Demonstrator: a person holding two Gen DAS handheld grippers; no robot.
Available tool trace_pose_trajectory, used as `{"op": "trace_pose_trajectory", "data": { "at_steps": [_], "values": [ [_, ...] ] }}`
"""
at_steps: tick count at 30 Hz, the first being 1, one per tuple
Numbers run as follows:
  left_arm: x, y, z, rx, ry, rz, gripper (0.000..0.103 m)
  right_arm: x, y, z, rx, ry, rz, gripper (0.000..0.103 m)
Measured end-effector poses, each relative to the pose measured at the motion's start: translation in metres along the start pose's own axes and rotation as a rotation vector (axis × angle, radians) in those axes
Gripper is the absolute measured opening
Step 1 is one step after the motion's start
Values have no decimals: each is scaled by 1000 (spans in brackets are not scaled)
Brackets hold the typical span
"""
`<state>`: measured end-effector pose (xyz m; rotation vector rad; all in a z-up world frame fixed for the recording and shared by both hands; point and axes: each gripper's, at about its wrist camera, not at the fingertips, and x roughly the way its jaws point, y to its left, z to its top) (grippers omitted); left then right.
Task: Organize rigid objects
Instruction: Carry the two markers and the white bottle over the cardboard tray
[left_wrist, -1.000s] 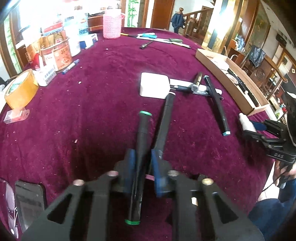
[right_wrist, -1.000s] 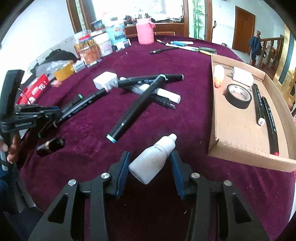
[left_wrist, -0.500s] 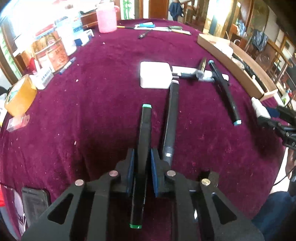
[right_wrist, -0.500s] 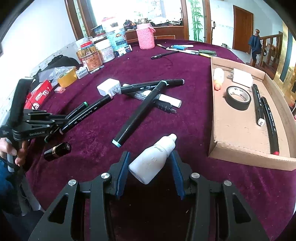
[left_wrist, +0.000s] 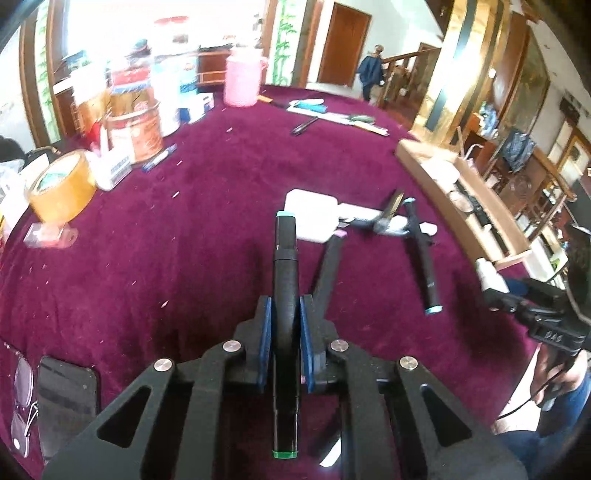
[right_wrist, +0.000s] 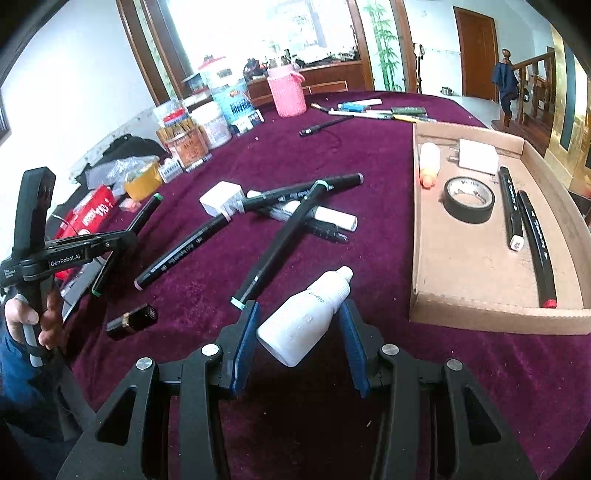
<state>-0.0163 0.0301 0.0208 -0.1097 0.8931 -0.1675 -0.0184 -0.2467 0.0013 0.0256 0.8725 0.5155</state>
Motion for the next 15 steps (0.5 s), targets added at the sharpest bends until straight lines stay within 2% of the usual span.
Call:
{"op": "trace_pose_trajectory", "data": {
  "at_steps": [2, 8, 11, 15],
  "values": [
    [-4, -11, 4, 10, -18, -21, 12, -2, -1, 1, 0, -9, 2, 40],
    [-7, -67, 24, 60, -38, -165, 12, -17, -15, 7, 23, -56, -6, 40],
    [-1, -102, 36, 95, -28, -239, 12, -31, -32, 11, 58, -97, -21, 40],
    [15, -147, 50, 131, -7, -299, 12, -48, -61, 15, 111, -144, -48, 40]
  ]
}}
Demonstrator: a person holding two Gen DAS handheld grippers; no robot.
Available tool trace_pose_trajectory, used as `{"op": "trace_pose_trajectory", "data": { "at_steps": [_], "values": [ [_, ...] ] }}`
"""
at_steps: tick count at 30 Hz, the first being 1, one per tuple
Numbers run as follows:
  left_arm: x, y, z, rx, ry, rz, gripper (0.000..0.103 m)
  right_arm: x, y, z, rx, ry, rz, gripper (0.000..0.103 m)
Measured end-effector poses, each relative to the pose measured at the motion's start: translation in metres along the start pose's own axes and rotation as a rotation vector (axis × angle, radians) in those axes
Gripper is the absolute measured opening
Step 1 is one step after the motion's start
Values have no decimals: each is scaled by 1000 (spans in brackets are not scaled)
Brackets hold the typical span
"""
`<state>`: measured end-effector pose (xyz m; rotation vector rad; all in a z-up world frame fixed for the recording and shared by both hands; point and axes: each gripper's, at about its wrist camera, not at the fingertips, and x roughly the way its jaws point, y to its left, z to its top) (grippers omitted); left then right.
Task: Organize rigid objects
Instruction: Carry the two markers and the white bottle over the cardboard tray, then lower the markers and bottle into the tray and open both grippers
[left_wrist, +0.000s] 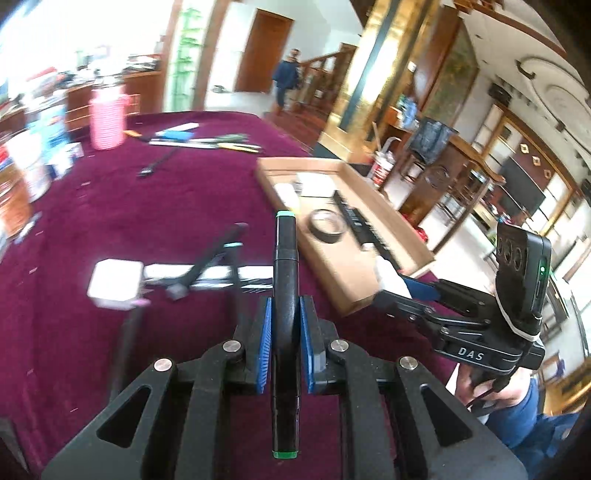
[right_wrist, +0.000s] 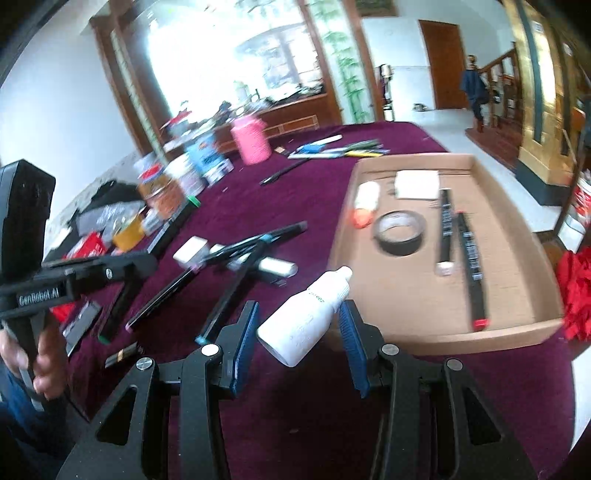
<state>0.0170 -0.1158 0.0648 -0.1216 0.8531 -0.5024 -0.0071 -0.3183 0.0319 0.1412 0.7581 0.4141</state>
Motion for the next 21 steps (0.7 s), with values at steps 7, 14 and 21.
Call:
{"op": "trace_pose_trajectory", "data": {
  "at_steps": [7, 14, 21],
  "values": [
    [61, -40, 27, -35, 71, -107, 12, -12, -46, 17, 56, -43, -79, 40],
    [122, -43, 43, -189, 129, -162, 12, 1, -86, 34, 112, -16, -117, 40],
    [160, -51, 42, -222, 173, -152, 12, 9, -110, 39, 94, 43, -203, 40]
  ]
}}
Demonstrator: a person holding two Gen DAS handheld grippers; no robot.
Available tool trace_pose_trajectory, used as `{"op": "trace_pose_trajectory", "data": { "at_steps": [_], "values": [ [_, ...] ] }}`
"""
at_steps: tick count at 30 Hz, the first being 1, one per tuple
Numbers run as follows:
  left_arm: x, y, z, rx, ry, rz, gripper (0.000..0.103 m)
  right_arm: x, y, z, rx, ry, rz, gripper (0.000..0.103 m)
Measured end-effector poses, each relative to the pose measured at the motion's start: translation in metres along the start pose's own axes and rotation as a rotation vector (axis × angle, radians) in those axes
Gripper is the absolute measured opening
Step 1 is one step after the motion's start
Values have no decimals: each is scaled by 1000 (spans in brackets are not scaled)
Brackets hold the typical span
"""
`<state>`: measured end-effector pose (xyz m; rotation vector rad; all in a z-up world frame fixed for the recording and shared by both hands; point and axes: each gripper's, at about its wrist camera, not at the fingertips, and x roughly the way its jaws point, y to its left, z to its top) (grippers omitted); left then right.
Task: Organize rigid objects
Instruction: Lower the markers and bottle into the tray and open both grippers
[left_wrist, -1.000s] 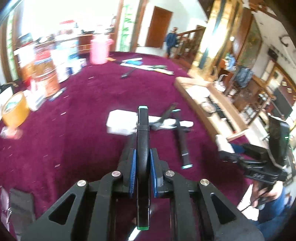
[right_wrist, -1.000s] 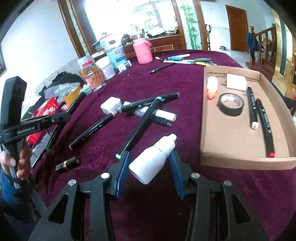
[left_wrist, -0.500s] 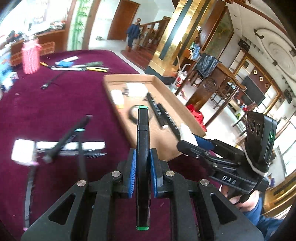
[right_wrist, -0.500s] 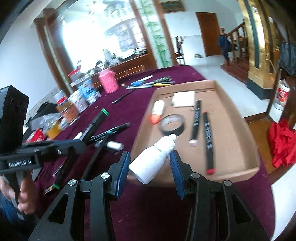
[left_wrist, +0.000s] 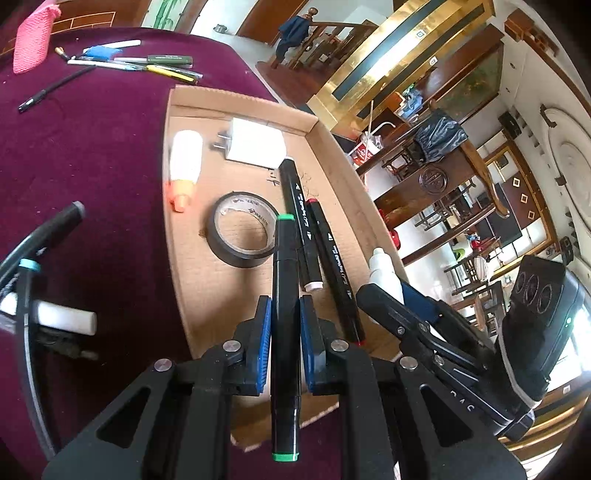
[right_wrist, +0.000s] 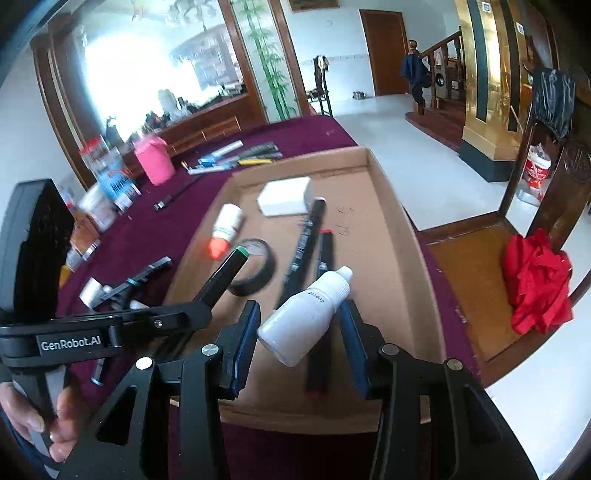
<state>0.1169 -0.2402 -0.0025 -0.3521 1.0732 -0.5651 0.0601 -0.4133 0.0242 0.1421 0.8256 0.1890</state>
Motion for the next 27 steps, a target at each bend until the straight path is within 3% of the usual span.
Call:
{"op": "trace_pose_trajectory", "data": {
  "at_steps": [11, 27],
  "values": [
    [18, -11, 5, 67, -38, 82, 12, 21, -9, 2, -87, 99, -99, 40],
    [22, -19, 3, 115, -23, 98, 12, 16, -11, -3, -53, 101, -87, 41]
  ]
}}
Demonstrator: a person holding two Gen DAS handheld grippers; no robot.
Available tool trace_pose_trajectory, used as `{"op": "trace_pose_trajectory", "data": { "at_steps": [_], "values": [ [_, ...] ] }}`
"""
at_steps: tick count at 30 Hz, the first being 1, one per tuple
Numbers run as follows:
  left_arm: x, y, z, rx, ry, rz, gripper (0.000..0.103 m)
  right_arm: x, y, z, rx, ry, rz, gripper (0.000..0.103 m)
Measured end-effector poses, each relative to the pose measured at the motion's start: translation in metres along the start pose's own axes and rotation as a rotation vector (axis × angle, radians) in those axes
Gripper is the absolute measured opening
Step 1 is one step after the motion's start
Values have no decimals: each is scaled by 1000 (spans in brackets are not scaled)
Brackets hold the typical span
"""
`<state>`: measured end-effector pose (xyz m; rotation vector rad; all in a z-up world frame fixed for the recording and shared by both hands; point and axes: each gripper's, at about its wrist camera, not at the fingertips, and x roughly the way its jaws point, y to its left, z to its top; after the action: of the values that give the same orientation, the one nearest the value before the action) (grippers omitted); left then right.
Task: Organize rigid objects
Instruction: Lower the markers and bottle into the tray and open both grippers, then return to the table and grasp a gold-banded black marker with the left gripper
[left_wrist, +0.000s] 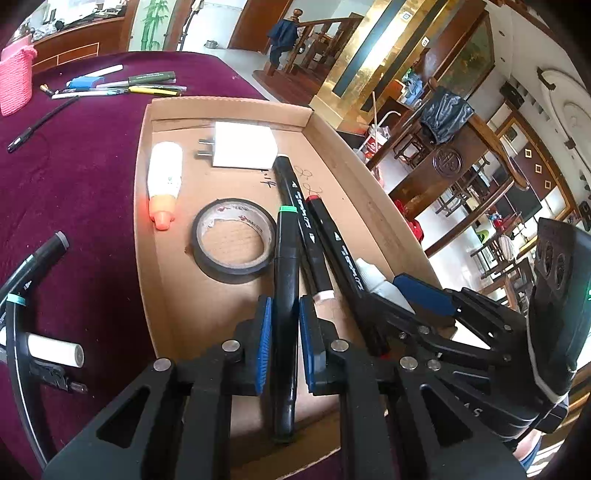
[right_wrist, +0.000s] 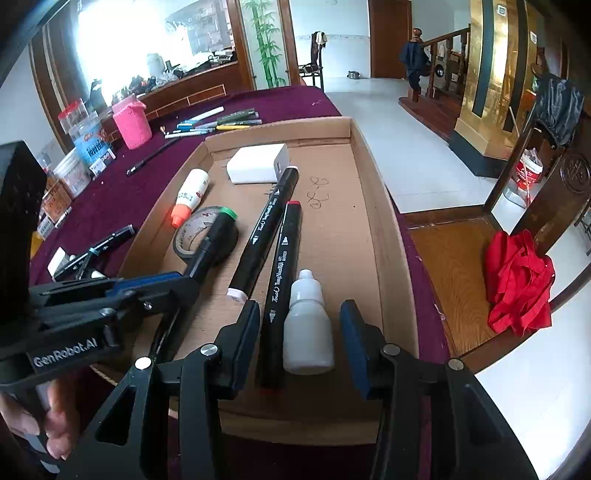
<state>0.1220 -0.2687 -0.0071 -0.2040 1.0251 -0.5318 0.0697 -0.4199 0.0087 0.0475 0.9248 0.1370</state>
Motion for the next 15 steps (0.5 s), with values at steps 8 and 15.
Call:
{"op": "trace_pose_trajectory", "data": {
  "at_steps": [8, 15],
  "values": [
    [-9, -2, -5, -17, 11, -10, 34, -29, 4, -6, 37, -73, 28, 44],
    [-47, 1, -16, -14, -41, -18, 34, -62, 19, -20, 89, -165, 156, 49]
  ]
}}
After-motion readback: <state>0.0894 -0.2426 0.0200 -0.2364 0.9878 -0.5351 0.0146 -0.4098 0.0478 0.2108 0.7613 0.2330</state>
